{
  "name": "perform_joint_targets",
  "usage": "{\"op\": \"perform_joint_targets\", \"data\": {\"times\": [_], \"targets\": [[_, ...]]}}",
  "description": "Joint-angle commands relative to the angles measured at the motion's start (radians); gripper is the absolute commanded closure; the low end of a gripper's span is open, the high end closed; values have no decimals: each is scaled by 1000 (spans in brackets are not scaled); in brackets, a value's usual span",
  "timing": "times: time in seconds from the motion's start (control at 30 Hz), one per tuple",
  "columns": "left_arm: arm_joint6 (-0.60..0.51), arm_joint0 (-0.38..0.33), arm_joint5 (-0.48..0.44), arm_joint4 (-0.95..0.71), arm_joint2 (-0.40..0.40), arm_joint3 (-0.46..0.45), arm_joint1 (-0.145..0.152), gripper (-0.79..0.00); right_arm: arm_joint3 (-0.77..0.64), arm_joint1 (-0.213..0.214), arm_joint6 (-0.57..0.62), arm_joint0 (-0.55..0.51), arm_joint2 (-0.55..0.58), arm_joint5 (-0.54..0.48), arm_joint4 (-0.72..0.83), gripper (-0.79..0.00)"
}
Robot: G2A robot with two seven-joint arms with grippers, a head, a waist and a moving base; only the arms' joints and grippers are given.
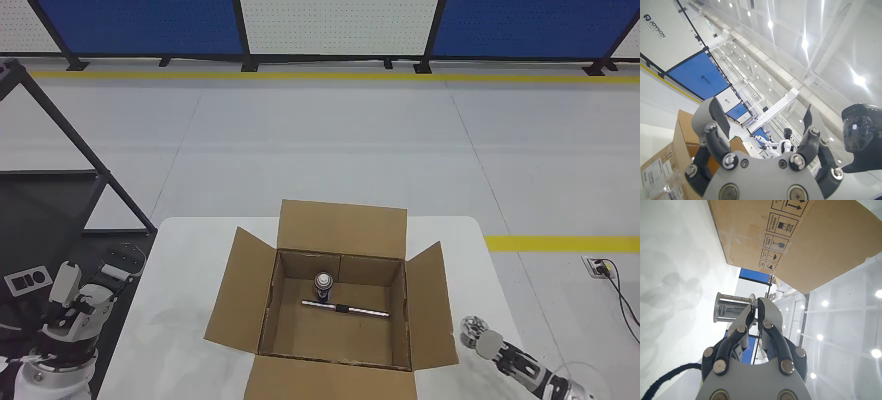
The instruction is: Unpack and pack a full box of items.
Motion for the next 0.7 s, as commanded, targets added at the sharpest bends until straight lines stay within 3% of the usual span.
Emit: {"op": "perform_joint_targets", "data": {"times": [0.0,0.67], "targets": [[0,0,0,0,0,0,0,-785,14,3,-3,7,-1,0,2,0],[0,0,0,0,0,0,0,-785,5,35,48,33,-39,-77,-50,0]]}}
